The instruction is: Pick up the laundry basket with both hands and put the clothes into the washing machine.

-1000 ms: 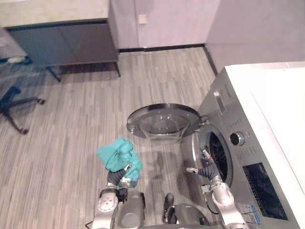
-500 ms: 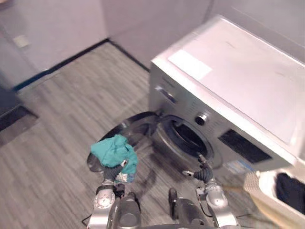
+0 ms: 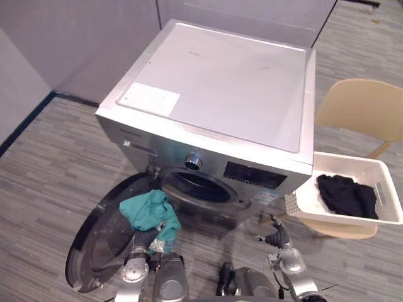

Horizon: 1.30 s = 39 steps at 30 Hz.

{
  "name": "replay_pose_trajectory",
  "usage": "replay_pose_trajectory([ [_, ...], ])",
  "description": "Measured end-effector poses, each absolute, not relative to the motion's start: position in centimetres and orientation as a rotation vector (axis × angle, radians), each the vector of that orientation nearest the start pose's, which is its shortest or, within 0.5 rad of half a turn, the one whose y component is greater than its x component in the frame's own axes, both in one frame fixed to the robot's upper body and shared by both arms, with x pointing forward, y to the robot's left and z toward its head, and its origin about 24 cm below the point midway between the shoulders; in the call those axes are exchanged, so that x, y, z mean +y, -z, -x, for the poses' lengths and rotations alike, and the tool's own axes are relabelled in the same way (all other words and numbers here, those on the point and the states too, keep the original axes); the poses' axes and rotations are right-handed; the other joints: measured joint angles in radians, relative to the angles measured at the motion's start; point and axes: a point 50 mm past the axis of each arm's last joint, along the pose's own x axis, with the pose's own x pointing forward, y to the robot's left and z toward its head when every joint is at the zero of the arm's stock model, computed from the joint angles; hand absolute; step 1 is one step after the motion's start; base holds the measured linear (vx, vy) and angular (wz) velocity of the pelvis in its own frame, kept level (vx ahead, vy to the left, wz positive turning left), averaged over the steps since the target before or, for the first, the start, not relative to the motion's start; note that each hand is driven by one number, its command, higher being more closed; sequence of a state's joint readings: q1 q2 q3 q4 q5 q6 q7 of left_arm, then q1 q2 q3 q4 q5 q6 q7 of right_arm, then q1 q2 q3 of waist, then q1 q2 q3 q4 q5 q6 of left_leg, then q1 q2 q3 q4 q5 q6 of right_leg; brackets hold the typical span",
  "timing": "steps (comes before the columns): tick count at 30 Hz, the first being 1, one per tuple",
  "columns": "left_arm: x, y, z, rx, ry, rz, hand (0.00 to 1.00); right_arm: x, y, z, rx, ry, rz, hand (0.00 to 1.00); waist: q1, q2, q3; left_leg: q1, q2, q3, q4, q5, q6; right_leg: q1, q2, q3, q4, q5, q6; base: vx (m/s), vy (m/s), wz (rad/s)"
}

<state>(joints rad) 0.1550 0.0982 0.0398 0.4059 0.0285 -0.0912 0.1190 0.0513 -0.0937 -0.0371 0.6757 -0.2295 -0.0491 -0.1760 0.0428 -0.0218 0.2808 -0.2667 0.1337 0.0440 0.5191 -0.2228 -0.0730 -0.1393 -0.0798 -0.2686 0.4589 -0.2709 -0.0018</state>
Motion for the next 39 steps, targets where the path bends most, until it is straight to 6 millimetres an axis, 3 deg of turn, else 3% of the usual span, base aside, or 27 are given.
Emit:
replay_pose_trajectory([
  [3, 19.8, 6.1, -19.7, 0.411, -0.206, -0.136, 1.00, -19.7, 9.6, -19.0, 0.615, 0.169, 0.345, 0.00, 0.004, -0.003, 0.050, -0.042, -0.007, 0.023, 0.079, -0.006, 0.009, -0.056, -0.028, 0.025, 0.090, -0.006, 0.010, 0.02, 0.118, -0.13],
  [4, 19.8, 5.6, -20.3, 0.390, -0.211, -0.126, 1.00, -19.6, 8.9, -19.7, 0.577, 0.184, 0.337, 0.00, 0.004, -0.003, 0.067, -0.080, 0.001, 0.043, 0.131, -0.024, 0.035, -0.106, -0.034, 0.044, 0.152, -0.019, 0.024, -0.09, 0.100, -0.36],
  [9, 19.8, 3.2, -23.4, 0.275, -0.275, -0.088, 1.00, -19.2, 6.1, -23.1, 0.440, 0.221, 0.316, 0.00, 0.005, -0.012, 0.152, -0.278, 0.064, 0.099, 0.392, -0.189, 0.068, -0.350, -0.029, 0.123, 0.412, -0.139, 0.035, -0.16, 0.064, -0.54],
  [12, 18.3, 0.6, -26.5, 0.167, -0.270, -0.021, 1.00, -18.6, 4.1, -25.3, 0.361, 0.244, 0.274, 0.00, 0.000, -0.012, 0.201, -0.460, 0.102, 0.107, 0.579, -0.254, 0.086, -0.550, -0.025, 0.160, 0.593, -0.186, 0.037, -0.25, 0.037, -0.38],
  [17, 17.7, -3.8, -30.3, 0.016, -0.308, 0.065, 1.00, -17.8, 0.2, -27.9, 0.191, 0.288, 0.193, 0.00, -0.004, -0.018, 0.250, -0.705, 0.135, 0.094, 0.783, -0.291, 0.107, -0.806, -0.023, 0.186, 0.801, -0.217, 0.030, -0.18, 0.009, -0.19],
  [19, 18.0, -6.9, -32.1, -0.084, -0.319, 0.056, 1.00, -17.4, -2.3, -29.1, 0.095, 0.298, 0.153, 0.00, -0.006, -0.017, 0.262, -0.852, 0.146, 0.088, 0.904, -0.312, 0.120, -0.963, -0.026, 0.207, 0.930, -0.237, 0.029, -0.15, -0.018, -0.11],
  [22, 19.0, -10.1, -33.5, -0.173, -0.328, 0.008, 1.00, -17.1, -4.2, -29.7, 0.014, 0.298, 0.135, 0.00, -0.018, -0.018, 0.268, -0.974, 0.148, 0.076, 1.011, -0.326, 0.129, -1.087, -0.030, 0.224, 1.045, -0.257, 0.031, -0.10, -0.039, 0.00],
  [23, 19.3, -10.9, -33.7, -0.197, -0.332, -0.006, 1.00, -17.0, -4.7, -29.8, -0.011, 0.297, 0.130, 0.00, -0.024, -0.018, 0.269, -0.996, 0.149, 0.071, 1.029, -0.327, 0.129, -1.108, -0.030, 0.225, 1.063, -0.258, 0.031, -0.08, -0.052, -0.01],
  [28, 21.0, -18.7, -35.7, -0.409, -0.351, -0.096, 1.00, -17.6, -7.7, -29.7, -0.158, 0.329, 0.080, 0.00, -0.044, -0.024, 0.272, -1.122, 0.159, 0.056, 1.128, -0.334, 0.127, -1.235, -0.029, 0.238, 1.172, -0.270, 0.034, -0.07, -0.070, 0.01],
  [31, 20.2, -21.4, -36.4, -0.473, -0.323, -0.136, 1.00, -17.8, -8.5, -29.3, -0.217, 0.328, 0.076, 0.00, -0.058, -0.026, 0.272, -1.168, 0.161, 0.038, 1.159, -0.330, 0.121, -1.274, -0.029, 0.230, 1.202, -0.270, 0.031, -0.03, -0.068, 0.02],
  [35, 18.7, -28.9, -37.0, -0.669, -0.322, -0.285, 1.00, -17.6, -9.5, -29.1, -0.276, 0.308, 0.069, 0.00, -0.079, -0.049, 0.278, -1.233, 0.157, 0.010, 1.186, -0.318, 0.107, -1.323, -0.033, 0.211, 1.232, -0.260, 0.011, 0.00, -0.072, 0.03],
  [39, 17.5, -35.1, -36.3, -0.845, -0.362, -0.430, 1.00, -17.7, -10.2, -28.8, -0.323, 0.303, 0.065, 0.00, -0.095, -0.058, 0.279, -1.273, 0.148, 0.009, 1.190, -0.305, 0.114, -1.364, -0.038, 0.212, 1.241, -0.258, 0.008, 0.03, -0.040, 0.02],
])
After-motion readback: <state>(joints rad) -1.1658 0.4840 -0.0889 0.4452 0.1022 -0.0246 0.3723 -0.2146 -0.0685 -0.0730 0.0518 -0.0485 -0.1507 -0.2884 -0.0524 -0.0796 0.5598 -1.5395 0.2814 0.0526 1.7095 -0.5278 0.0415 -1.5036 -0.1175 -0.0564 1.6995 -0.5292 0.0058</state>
